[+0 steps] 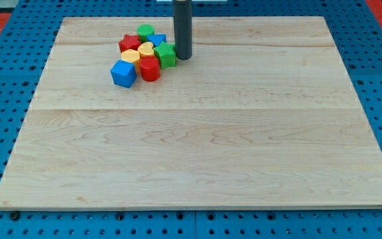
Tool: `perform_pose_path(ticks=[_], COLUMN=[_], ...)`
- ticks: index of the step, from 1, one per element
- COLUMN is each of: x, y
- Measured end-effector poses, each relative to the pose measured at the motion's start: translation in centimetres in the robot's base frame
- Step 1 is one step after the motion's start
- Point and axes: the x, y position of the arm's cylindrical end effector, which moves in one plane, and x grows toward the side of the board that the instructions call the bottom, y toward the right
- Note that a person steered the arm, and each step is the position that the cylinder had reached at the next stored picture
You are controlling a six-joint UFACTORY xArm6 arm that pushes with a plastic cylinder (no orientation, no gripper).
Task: Move your arm towards the group of blocks
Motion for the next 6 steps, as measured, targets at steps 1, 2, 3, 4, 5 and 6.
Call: perform_pose_path(ticks=[1, 2, 3, 4, 5, 6], x=[0.0, 2.0, 8.9, 14.5, 14.7, 9.8], y=[0.0, 1.0, 3.5, -2.6, -14.0, -13.4])
